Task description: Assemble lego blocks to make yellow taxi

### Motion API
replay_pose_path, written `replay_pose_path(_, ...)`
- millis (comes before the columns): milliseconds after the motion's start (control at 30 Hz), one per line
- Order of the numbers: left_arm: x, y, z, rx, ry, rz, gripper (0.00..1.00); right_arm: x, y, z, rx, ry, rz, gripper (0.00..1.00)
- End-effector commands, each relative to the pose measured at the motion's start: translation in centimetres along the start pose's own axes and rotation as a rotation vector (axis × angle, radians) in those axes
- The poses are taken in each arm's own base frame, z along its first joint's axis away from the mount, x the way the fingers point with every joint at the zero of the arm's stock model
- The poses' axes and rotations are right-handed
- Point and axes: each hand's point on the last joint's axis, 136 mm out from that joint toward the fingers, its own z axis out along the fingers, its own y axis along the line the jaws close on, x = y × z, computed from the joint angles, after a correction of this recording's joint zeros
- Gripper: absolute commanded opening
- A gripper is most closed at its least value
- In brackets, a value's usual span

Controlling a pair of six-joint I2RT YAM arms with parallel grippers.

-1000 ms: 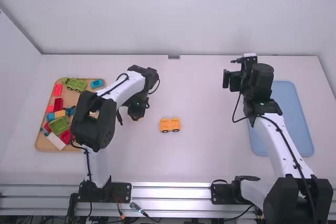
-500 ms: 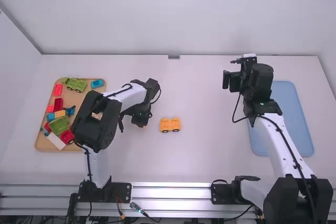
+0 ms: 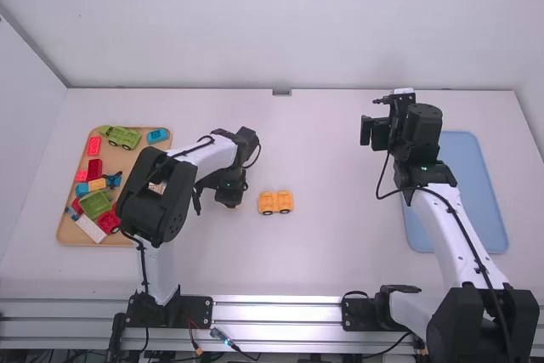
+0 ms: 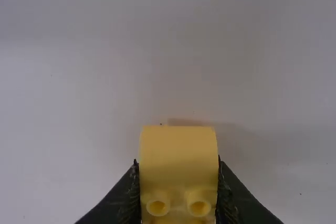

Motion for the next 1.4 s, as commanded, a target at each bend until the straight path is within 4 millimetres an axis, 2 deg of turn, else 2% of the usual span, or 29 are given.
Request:
replay_pose_path(0,0.0,0.2,-0.8,0.013,0.017,-0.004,0.38,-1.7,0.0,-0.2,0.002,-0.032,-0.003,0.99)
replay_pose_path(67,0.0,0.1,-0.8,0.012,0.019,-0.005,0.57,-1.7,0.0,-0.2,0.002,-0.032,-0.003,0.99)
replay_pose_path(100,0.1,0.1,-0.8,0.013,0.019,-0.004,0.6,-1.7,0.0,-0.2,0.002,-0.032,-0.003,0.99)
replay_pose_path(167,0.1,0.0,-0.8,0.02,0.019,-0.004,0.72,-1.7,0.0,-0.2,0.001,-0.032,-0.003,0.99)
replay_pose_path(300,0.1,0.0,-0.8,0.019,0.019,-0.003,0.77,-1.7,0.0,-0.2,0.002,-0.032,-0.002,0.99)
replay_pose_path(367,-0.1,0.2,-1.1,0.003,0.024,0.003,0.84,-1.7,0.0,-0.2,0.002,-0.032,-0.003,0.99)
replay_pose_path(500,-0.2,-0.5,-2.4,0.016,0.018,0.096,0.83,-1.7,0.0,-0.2,0.002,-0.032,-0.003,0.99)
replay_pose_path(600,-0.1,-1.4,-4.2,0.036,0.014,0.176,0.81,-1.7,0.0,-0.2,0.002,-0.032,-0.003,0.99)
replay_pose_path(700,0.0,-4.0,-6.3,0.134,-0.014,0.366,0.8,-1.7,0.0,-0.2,0.002,-0.032,-0.003,0.99)
replay_pose_path(767,0.0,-4.9,-7.0,0.168,-0.029,0.447,0.82,-1.7,0.0,-0.2,0.003,-0.032,-0.003,0.99)
replay_pose_path(800,0.2,-6.9,-8.7,0.243,-0.069,0.654,0.84,-1.7,0.0,-0.2,0.002,-0.032,-0.003,0.99)
replay_pose_path(833,0.4,-7.5,-9.4,0.269,-0.083,0.754,0.85,-1.7,0.0,-0.2,0.002,-0.032,-0.003,0.99)
replay_pose_path(867,1.0,-8.8,-11.0,0.326,-0.122,1.027,0.84,-1.7,0.0,-0.2,0.003,-0.032,-0.003,0.99)
replay_pose_path(900,1.2,-9.0,-11.3,0.335,-0.128,1.082,0.83,-1.7,0.0,-0.2,0.003,-0.032,-0.003,0.99)
replay_pose_path(967,2.3,-9.5,-12.9,0.383,-0.151,1.41,0.78,-1.7,0.0,-0.2,0.003,-0.032,-0.003,0.99)
replay_pose_path(1000,2.4,-9.5,-12.9,0.385,-0.15,1.43,0.79,-1.7,0.0,-0.2,0.003,-0.032,-0.003,0.99)
replay_pose_path(1033,3.2,-9.4,-13.4,0.408,-0.151,1.561,0.86,-1.7,0.0,-0.2,0.003,-0.032,-0.004,0.99)
replay_pose_path(1067,3.2,-9.7,-13.7,0.424,-0.172,1.645,0.99,-1.7,-0.2,-0.2,0.011,-0.031,-0.003,0.99)
replay_pose_path(1267,2.7,-9.4,-13.5,0.372,-0.268,2.003,0.99,-1.6,-0.6,-0.2,0.019,-0.031,0.002,0.99)
replay_pose_path(1367,3.8,-9.4,-13.1,0.425,-0.303,2.323,0.99,-1.4,-1.0,-0.2,0.023,-0.023,0.017,0.99)
